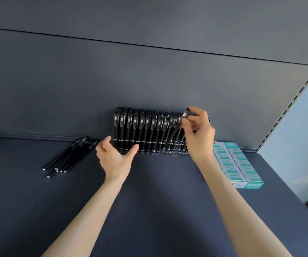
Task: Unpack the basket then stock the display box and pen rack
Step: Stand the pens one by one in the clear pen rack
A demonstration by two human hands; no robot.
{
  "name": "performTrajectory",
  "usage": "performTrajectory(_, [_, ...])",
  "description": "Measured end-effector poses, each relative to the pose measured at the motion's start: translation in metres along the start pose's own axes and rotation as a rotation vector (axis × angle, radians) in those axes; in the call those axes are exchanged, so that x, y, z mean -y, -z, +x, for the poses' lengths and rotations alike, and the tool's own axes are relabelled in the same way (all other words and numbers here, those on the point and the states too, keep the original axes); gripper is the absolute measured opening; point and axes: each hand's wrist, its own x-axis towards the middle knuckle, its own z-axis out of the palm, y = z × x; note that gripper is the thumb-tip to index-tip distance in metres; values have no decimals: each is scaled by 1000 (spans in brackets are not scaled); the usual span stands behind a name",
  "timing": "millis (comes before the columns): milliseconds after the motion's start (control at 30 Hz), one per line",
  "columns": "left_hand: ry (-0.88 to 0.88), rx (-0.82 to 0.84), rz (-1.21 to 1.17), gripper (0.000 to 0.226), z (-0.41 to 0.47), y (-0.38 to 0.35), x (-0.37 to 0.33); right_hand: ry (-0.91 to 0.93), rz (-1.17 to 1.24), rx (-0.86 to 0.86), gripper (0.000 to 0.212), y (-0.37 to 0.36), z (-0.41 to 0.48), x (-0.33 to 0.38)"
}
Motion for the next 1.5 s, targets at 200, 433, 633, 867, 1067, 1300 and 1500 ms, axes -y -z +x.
performTrajectory(200, [3,138,-95,100,30,1,12,70,-59,-24,30,-6,12,5])
performTrajectory(433, [-63,72,-61,88,35,-5,19,57,-139,45,30,-18,4,-5])
performTrajectory(633, [-65,54,-63,87,36,-5,21,69,-205,92,31,-25,-7,-14])
performTrajectory(867, [-66,60,-40,87,34,-4,20,43,-268,101,30,-25,-11,-15])
performTrajectory(1067, [-59,87,9,92,27,3,12,35,-264,85,28,-17,-16,-5])
performTrajectory(1300, [-197,-19,211,45,14,44,13,51,-150,145,15,-31,-49,13])
performTrajectory(1500, [-177,-128,435,30,22,105,39,-25,-160,358,10,-85,-81,33])
